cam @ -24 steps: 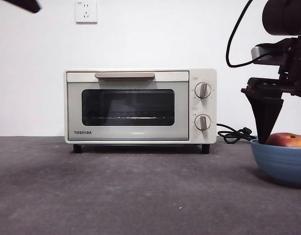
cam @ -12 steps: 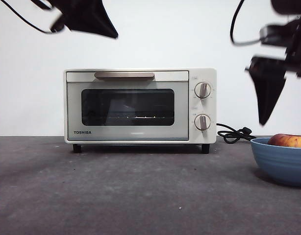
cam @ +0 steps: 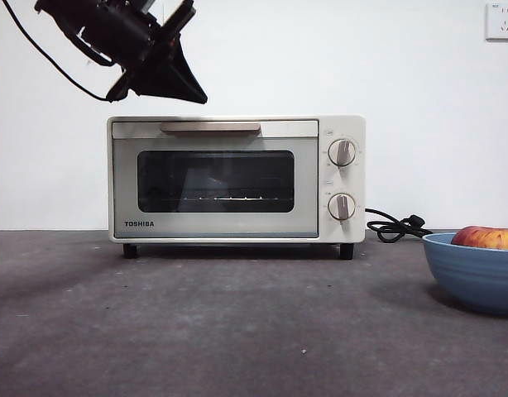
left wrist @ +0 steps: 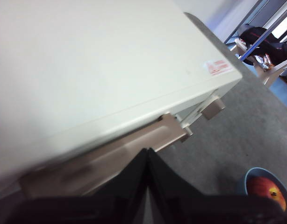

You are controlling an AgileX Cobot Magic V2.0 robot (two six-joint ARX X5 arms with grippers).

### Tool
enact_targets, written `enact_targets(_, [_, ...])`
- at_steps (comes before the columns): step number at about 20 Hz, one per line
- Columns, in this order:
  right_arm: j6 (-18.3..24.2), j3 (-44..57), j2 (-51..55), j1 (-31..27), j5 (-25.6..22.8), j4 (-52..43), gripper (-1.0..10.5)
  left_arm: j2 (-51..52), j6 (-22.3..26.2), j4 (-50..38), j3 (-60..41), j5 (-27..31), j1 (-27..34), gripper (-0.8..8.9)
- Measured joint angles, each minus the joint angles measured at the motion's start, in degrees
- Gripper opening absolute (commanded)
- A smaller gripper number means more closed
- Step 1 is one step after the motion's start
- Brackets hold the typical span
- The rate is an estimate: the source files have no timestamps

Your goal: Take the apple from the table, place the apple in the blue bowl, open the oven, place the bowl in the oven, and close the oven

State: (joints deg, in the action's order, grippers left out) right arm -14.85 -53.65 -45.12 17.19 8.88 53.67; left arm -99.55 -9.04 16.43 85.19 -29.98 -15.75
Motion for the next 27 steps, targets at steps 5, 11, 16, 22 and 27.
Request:
enact_targets(5, [-3.7, -1.6, 6.7, 0.0, 8.5, 4.0, -0.1, -1.4, 0.0, -0.9, 0.0, 2.8, 1.0, -0.06])
enact_targets(11, [-5.7, -11.3, 9.4, 0.0, 9.6, 8.5, -0.1, -4.1, 0.0, -0.5, 1.3, 1.6, 1.5, -0.06])
enact_targets(16, [-5.8, -23.5, 9.8, 0.0, 9.3, 10.2, -0.1, -4.2, 4.2, 3.7, 2.3, 2.3, 0.7, -0.06])
enact_targets(22, [-5.7, -27.8, 9.8, 0.0, 4.0, 12.6, 0.0, -3.4, 7.9, 8.1, 2.7, 4.7, -0.8, -0.06])
enact_targets(27, [-5.7, -27.8, 9.8, 0.0, 0.1, 16.7, 0.0, -2.8, 10.6, 11.7, 2.5, 4.3, -1.2, -0.06])
